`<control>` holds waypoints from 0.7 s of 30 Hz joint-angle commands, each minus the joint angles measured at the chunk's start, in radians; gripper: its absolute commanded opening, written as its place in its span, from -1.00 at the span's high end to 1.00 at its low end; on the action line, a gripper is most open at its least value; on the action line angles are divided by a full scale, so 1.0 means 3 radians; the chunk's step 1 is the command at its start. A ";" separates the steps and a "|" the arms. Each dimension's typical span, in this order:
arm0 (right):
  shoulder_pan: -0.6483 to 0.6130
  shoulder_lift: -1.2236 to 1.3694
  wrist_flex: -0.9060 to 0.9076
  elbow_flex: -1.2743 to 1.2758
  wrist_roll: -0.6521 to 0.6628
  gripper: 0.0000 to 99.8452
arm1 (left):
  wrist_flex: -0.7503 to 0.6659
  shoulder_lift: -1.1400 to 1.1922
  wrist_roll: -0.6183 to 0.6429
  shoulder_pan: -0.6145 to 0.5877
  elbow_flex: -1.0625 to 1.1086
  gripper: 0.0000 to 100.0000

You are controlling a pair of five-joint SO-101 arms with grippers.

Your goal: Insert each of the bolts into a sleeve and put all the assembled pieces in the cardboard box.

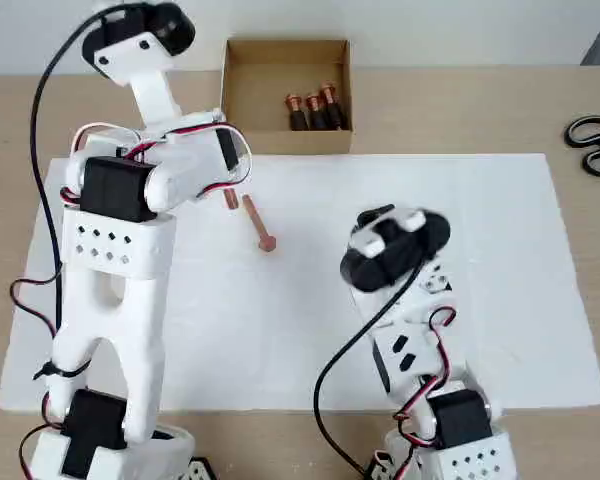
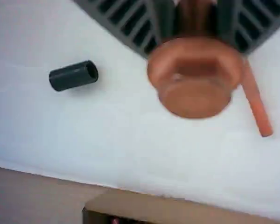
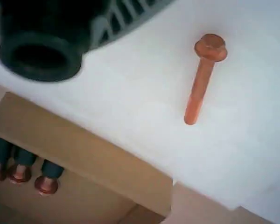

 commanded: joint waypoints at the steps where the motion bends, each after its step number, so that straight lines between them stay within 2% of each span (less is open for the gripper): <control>1: -0.0018 -0.0284 -0.0289 0.0266 -0.0297 0.99 | -0.0245 -0.0174 -0.0051 0.0015 -0.0151 0.99; 4: -0.0013 -0.0401 -0.0335 0.0394 -0.0522 0.99 | -0.0220 -0.0281 -0.0087 0.0174 -0.0238 0.99; 8: -0.0028 -0.0499 -0.0325 0.0501 -0.0522 0.99 | -0.0159 -0.0680 -0.0092 0.0455 -0.0309 0.99; 13: -0.0038 -0.0606 -0.0335 0.0665 -0.0537 0.99 | -0.0179 -0.0941 -0.0092 0.0532 0.0151 0.99; 21: -0.0540 -0.0678 -0.0309 0.0869 -0.0537 0.99 | -0.1013 -0.0972 -0.0066 0.0557 0.1153 0.99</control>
